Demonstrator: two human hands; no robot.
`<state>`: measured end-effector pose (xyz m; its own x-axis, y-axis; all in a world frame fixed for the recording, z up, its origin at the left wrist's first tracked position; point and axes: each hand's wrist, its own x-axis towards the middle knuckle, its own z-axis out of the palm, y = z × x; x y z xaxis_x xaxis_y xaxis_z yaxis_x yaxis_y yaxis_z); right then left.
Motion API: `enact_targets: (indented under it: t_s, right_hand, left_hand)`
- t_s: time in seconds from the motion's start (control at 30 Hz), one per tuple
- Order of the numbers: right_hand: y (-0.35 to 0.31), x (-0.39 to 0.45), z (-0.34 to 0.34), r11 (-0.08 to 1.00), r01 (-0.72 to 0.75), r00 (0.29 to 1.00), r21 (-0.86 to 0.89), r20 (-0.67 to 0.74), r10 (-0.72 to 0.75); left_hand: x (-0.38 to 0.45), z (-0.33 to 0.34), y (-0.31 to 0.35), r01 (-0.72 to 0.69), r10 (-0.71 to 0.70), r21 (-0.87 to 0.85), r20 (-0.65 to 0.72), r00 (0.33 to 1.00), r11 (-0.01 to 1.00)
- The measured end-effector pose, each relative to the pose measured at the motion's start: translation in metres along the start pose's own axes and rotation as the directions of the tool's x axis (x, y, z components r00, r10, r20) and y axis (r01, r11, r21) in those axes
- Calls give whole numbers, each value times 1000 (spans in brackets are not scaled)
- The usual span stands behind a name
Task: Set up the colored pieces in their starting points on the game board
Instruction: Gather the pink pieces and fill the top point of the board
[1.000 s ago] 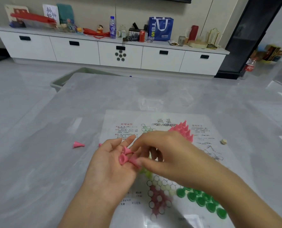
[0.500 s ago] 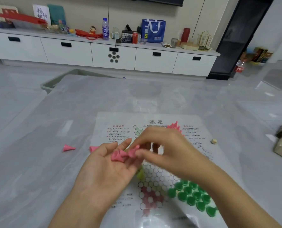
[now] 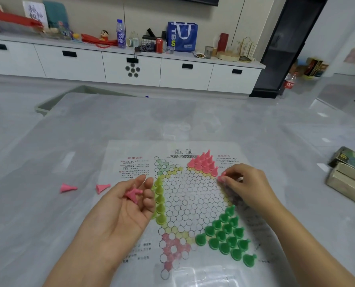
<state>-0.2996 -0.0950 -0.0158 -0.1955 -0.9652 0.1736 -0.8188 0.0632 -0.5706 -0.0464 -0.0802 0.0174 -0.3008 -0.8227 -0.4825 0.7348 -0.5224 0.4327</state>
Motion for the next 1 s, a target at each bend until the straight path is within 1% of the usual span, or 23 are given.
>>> enact_targets:
  t_s: [0.2, 0.5, 0.73, 0.87, 1.0]
  right_hand:
    - [1, 4, 8, 992, 72, 997, -106, 3, -72]
    - [3, 4, 11, 990, 75, 997, -120, -14, -77]
    - [2, 3, 12, 990, 64, 998, -124, -15, -67]
    - [2, 2, 8, 992, 62, 998, -107, 11, -61]
    - [-12, -1, -10, 994, 28, 998, -102, -49, -33]
  left_hand:
    - [-2, -1, 1, -1, 1, -18, 20, 1000, 1000]
    - [-5, 0, 2, 4, -4, -9, 31, 1000, 1000]
    - [-7, -1, 4, 8, -6, -47, 43, 999, 999]
    - [-8, 0, 5, -11, 14, -63, 58, 998, 998]
    - [-8, 1, 5, 19, -17, -87, 32, 999, 996]
